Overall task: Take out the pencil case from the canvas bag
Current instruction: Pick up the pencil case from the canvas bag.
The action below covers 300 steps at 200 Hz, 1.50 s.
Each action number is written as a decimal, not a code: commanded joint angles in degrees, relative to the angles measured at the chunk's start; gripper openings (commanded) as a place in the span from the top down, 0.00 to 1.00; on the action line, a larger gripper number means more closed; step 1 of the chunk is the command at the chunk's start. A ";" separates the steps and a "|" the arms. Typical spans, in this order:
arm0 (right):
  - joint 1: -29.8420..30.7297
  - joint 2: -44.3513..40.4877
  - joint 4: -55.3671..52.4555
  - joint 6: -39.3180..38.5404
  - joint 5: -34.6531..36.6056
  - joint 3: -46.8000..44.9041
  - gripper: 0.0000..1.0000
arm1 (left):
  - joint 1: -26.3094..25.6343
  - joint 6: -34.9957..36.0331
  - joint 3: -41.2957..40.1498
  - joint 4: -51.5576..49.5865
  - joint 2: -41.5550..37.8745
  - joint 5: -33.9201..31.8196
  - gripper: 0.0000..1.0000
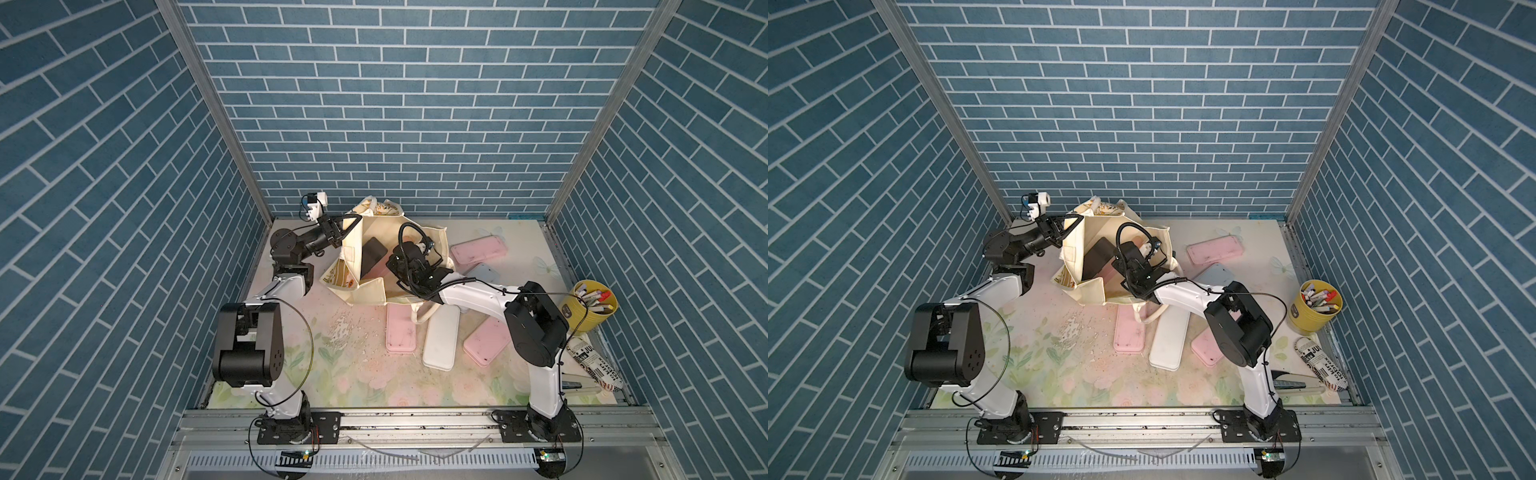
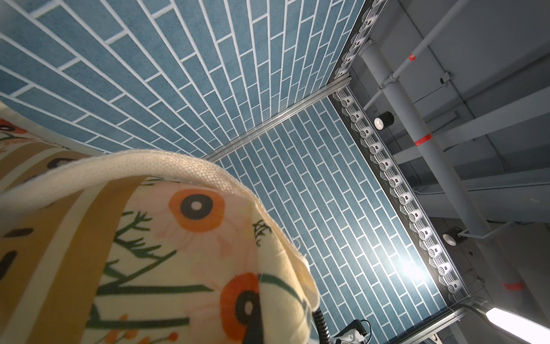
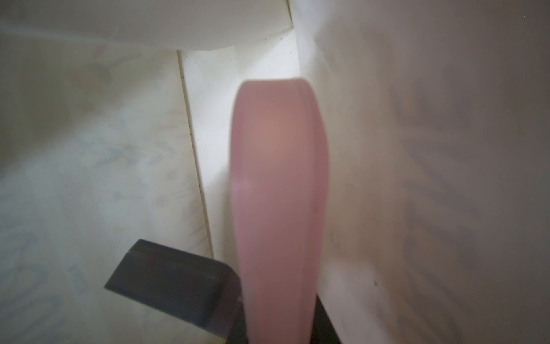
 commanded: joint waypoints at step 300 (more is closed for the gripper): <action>1.96 -13.25 27.74 -31.41 -19.04 -8.89 1.00 | 1.02 -2.26 2.09 6.25 -0.51 -0.51 0.98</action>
